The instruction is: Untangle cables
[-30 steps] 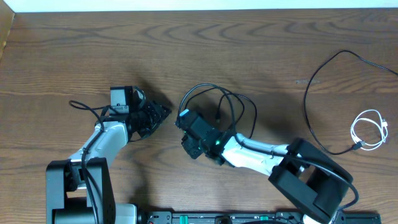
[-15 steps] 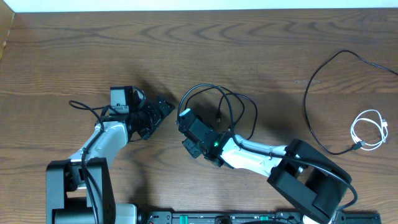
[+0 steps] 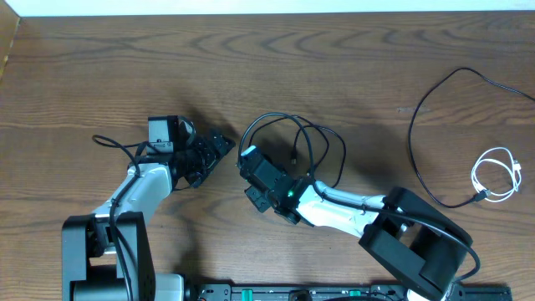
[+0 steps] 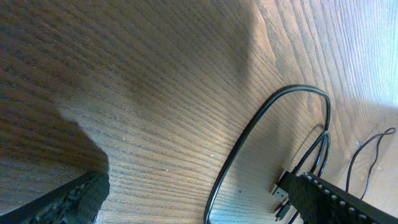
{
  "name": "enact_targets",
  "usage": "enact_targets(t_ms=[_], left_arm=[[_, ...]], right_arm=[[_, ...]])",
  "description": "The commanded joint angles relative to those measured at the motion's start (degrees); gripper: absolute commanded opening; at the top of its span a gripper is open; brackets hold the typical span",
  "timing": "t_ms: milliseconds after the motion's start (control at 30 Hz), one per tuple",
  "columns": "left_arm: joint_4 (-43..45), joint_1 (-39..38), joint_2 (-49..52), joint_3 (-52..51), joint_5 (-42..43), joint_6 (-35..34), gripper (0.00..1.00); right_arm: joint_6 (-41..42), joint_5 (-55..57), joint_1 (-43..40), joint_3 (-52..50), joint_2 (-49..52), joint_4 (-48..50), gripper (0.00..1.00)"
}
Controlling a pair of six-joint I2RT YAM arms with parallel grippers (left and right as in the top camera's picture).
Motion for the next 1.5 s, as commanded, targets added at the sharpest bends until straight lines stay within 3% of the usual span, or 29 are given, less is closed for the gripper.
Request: enact_targets(t_ms=[0,1467], left_arm=[[-0.13,0.13,-0.31,0.31,0.28,0.33,0.98],[-0.13,0.13,-0.31,0.31,0.31,0.33,0.98]], right_arm=[[0.09,0.07,-0.02,-0.92,2.32,-0.39,0.02],[0.09,0.04,-0.02,-0.92,2.32,-0.28,0.04]])
